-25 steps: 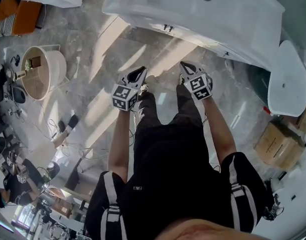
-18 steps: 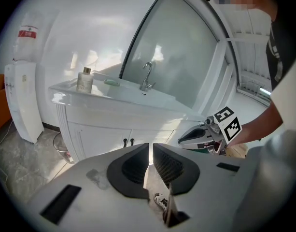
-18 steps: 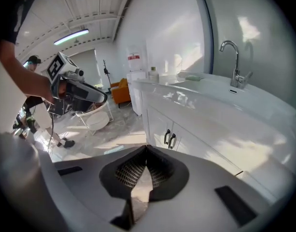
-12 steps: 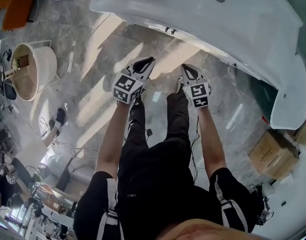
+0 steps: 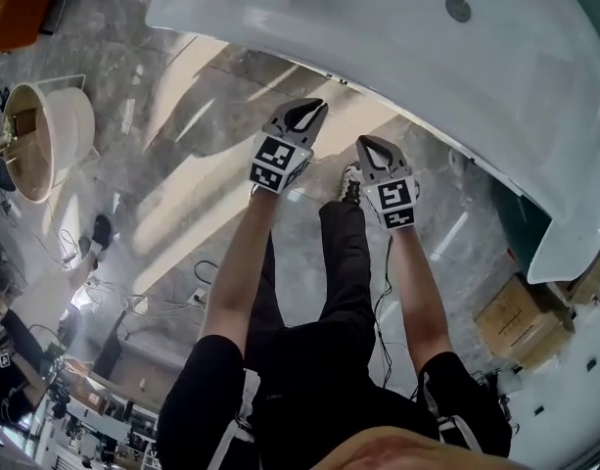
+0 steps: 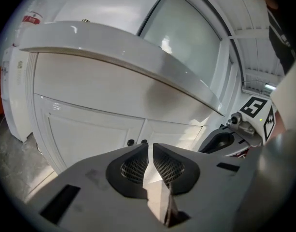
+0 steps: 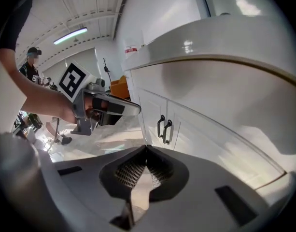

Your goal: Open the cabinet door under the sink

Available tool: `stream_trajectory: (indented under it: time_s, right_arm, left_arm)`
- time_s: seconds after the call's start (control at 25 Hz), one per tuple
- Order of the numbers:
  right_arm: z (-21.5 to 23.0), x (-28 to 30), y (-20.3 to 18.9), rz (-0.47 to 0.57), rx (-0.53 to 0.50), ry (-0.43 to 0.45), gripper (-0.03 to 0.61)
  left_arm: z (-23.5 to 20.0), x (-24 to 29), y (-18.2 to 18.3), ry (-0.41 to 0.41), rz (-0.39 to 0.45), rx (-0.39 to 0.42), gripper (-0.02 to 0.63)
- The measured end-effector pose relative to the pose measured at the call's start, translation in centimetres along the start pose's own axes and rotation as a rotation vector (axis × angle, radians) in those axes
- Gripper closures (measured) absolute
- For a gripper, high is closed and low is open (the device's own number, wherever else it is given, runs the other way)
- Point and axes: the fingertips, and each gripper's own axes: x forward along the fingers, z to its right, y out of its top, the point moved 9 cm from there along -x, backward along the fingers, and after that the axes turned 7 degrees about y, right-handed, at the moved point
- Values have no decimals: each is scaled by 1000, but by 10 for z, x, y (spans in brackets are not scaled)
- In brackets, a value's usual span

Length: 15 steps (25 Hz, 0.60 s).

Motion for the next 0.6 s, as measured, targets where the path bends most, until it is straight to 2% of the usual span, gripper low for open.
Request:
stream_trajectory:
  time_s: [0.16, 0.32, 0.48, 0.6]
  right_arm:
    - [9, 9, -13, 1, 31, -16, 520]
    - [14, 36, -19, -3, 31, 8, 520]
    - [20, 36, -34, -15, 59, 1, 520]
    - [20, 35, -38, -12, 95, -6, 520]
  left_arm:
    - [-9, 32, -12, 30, 4, 24, 579]
    - [-31, 59, -24, 84, -11, 56, 574]
    - [-24, 88, -30, 81, -32, 84, 546]
    - [-25, 101, -29, 108, -33, 108, 529]
